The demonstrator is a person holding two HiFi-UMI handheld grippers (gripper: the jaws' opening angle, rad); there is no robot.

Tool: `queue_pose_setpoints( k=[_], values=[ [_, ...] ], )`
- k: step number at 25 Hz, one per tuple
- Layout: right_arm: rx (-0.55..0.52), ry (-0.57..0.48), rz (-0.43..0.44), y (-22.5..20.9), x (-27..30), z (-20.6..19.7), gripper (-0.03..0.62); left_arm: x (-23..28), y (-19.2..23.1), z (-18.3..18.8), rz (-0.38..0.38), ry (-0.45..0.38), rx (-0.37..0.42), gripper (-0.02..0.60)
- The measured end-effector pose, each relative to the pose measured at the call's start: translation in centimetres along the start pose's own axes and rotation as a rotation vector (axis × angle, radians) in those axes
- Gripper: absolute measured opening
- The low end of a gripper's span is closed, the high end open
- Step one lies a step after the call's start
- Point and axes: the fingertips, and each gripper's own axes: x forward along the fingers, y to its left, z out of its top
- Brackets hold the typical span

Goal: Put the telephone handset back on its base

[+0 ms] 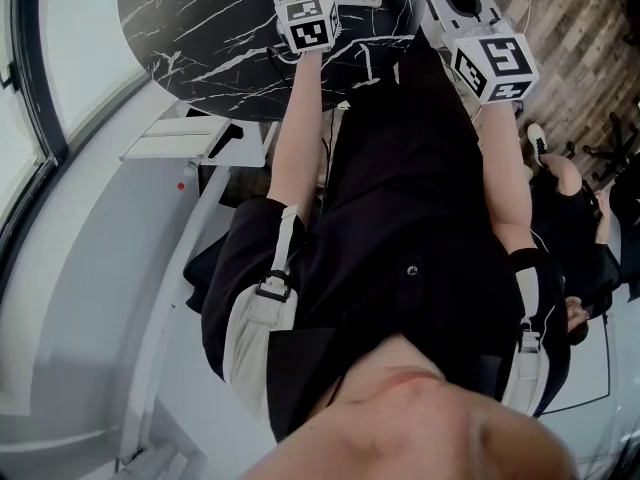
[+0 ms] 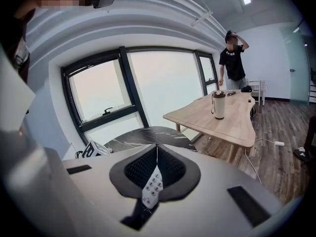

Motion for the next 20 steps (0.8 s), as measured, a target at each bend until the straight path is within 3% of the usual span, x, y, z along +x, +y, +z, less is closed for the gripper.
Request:
queue_pose_setpoints(
  k=[20],
  values=[
    [-0.014,-0.122,-0.023,2.6,-4.4,1.6,0.031,-9.2,-2.8,4.6,-0.056,-0.189,0.023,0.219]
  ],
)
